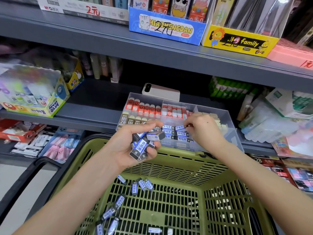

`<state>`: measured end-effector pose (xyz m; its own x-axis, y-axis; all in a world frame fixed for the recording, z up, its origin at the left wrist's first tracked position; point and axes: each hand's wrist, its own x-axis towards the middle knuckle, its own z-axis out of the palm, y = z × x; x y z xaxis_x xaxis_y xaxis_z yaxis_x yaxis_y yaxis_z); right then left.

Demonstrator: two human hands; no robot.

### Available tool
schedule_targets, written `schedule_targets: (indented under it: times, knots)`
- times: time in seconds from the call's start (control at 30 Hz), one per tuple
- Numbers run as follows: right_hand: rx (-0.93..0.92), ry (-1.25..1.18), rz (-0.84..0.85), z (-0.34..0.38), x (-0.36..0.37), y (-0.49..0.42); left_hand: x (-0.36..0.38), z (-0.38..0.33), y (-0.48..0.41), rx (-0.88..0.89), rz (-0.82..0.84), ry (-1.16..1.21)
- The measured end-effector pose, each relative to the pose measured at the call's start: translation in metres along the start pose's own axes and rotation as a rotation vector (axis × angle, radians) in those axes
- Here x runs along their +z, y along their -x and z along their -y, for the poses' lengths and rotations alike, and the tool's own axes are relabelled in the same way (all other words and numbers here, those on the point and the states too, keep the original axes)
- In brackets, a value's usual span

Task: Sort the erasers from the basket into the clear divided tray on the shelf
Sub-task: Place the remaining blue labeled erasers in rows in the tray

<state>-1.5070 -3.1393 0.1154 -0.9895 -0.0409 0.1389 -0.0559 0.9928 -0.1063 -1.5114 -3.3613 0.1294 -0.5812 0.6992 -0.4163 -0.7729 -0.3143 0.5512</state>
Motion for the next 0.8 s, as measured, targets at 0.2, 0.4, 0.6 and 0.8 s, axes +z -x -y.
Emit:
schedule_targets:
  times: [0.2, 0.4, 0.6, 0.8]
  knots:
    - [-0.089, 0.191, 0.102, -0.005, 0.001, -0.001, 0.002, 0.001, -0.002, -0.012, -0.021, 0.001]
    - [-0.171, 0.334, 0.126, 0.000, -0.004, -0.004, 0.004, 0.001, -0.003, -0.023, -0.049, -0.001]
    - [-0.083, -0.513, 0.017, 0.017, -0.038, 0.011, 0.006, 0.001, -0.004, 0.022, -0.084, 0.008]
    - [-0.009, -0.878, 0.074, 0.059, -0.052, 0.036, 0.014, 0.003, -0.008, 0.168, -0.151, -0.044]
